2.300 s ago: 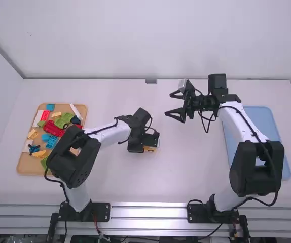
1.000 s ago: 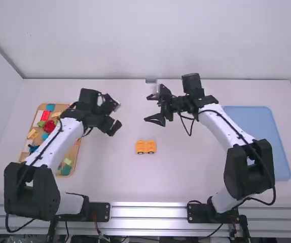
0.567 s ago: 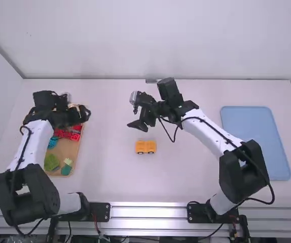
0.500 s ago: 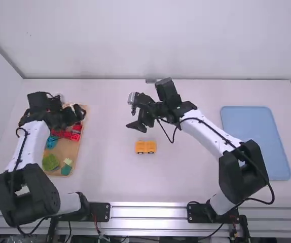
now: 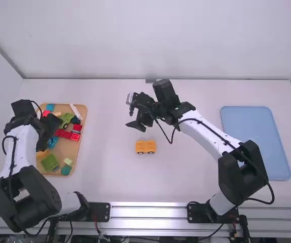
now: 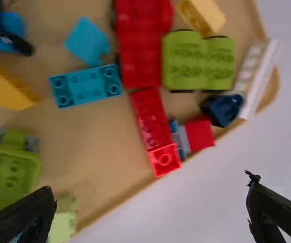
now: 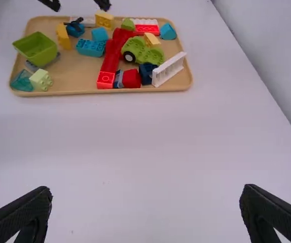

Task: Assemble lego blocks to make yellow taxi

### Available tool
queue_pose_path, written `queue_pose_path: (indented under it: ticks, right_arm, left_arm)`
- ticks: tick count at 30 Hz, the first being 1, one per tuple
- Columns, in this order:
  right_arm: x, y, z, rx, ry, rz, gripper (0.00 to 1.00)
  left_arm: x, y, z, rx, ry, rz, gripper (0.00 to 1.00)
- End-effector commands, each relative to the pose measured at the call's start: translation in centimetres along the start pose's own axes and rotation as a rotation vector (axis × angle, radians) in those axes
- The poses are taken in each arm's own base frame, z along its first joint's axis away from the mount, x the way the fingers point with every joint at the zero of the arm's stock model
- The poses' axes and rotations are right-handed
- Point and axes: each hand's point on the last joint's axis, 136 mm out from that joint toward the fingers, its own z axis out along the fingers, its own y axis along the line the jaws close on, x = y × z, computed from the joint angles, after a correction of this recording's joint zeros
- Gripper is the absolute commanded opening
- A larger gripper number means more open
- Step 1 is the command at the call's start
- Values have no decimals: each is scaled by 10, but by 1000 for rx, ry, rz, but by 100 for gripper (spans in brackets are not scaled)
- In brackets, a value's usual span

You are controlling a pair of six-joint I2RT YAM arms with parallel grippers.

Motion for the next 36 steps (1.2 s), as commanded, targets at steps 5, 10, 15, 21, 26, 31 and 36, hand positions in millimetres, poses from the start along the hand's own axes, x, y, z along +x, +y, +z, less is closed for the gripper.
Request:
queue_pose_path:
  ticks: [5,10,15,21,26,31,36]
  right_arm:
    - [-21,-13,-15,46,-44,-35,99]
    - [-21,-23,-20,73,-55,-40,99]
    - [-20,-37,-28,109,-69,5,99]
    - [-18,-41,-36,90,-92,61,98]
    - [-10,-43,-40,88,-80,68,99]
    - [-8,-47,-43,96,-77,76,98]
    - [-7,-47,-44,97,-76,78,99]
  left_arm:
    - [-31,38,-39,-114,-57,-94,99]
    - [-43,56,-53,-154,-42,-154,99]
    - [-57,33,-54,-27,14,-39,99]
    - [-80,32,-53,-89,37,-80,99]
    - [-104,34,-51,-171,84,-85,99]
    - [-129,30,-37,-212,105,-98,99]
    - [-138,31,-15,-238,151,-108,99]
